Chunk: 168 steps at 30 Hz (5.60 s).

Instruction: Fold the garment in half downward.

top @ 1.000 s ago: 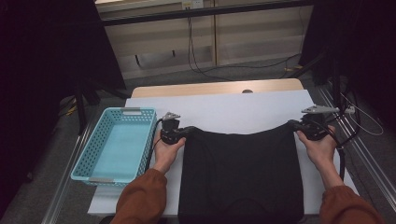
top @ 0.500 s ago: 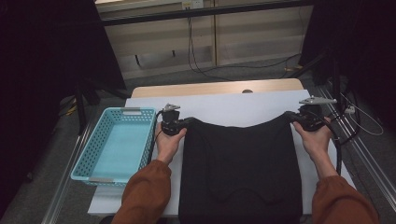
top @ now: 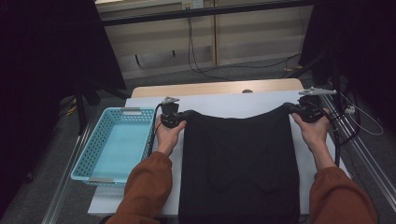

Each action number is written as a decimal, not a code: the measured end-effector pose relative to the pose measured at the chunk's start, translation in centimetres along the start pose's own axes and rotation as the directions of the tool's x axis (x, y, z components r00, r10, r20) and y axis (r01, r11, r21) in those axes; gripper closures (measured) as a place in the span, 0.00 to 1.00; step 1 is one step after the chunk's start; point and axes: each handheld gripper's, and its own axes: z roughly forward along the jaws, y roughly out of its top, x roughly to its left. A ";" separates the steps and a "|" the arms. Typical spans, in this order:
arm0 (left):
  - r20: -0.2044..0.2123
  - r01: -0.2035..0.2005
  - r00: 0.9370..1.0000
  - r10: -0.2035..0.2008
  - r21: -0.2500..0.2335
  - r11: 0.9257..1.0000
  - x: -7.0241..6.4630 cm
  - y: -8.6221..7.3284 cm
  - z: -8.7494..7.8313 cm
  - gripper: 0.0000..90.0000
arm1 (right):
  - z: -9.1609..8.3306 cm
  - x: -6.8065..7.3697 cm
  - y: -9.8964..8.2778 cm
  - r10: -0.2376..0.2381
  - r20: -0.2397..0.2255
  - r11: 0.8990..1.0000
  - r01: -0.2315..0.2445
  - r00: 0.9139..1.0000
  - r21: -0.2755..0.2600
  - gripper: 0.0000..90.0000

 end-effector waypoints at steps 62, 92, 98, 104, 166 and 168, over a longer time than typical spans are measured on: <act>0.044 -0.062 0.997 0.064 -0.030 0.998 -2.9 1.1 -1.3 0.42 | -0.6 1.9 -0.5 -0.027 -0.091 1.000 0.027 0.995 -0.008 0.63; 0.341 -0.373 0.887 0.310 0.135 0.918 -11.1 -6.8 -3.2 0.89 | -5.8 10.1 -7.4 -0.183 -0.343 0.967 0.233 0.921 0.108 0.85; 0.376 -0.449 0.852 0.365 0.167 0.878 -11.3 -7.9 -3.1 0.92 | -5.8 11.0 -8.2 -0.199 -0.374 0.955 0.265 0.906 0.135 0.86; 0.380 -0.468 0.847 0.373 0.197 0.861 -11.1 -8.7 -3.1 0.90 | -5.5 11.4 -8.6 -0.217 -0.383 0.944 0.292 0.898 0.150 0.87; 0.393 -0.399 0.865 0.311 0.164 0.902 -12.2 -10.8 -6.6 0.98 | -8.7 12.6 -10.2 -0.292 -0.399 0.919 0.371 0.869 0.135 0.97; 0.396 -0.389 0.868 0.302 0.160 0.907 -12.1 -10.7 -6.7 0.98 | -8.9 12.7 -10.2 -0.289 -0.401 0.921 0.367 0.870 0.133 0.97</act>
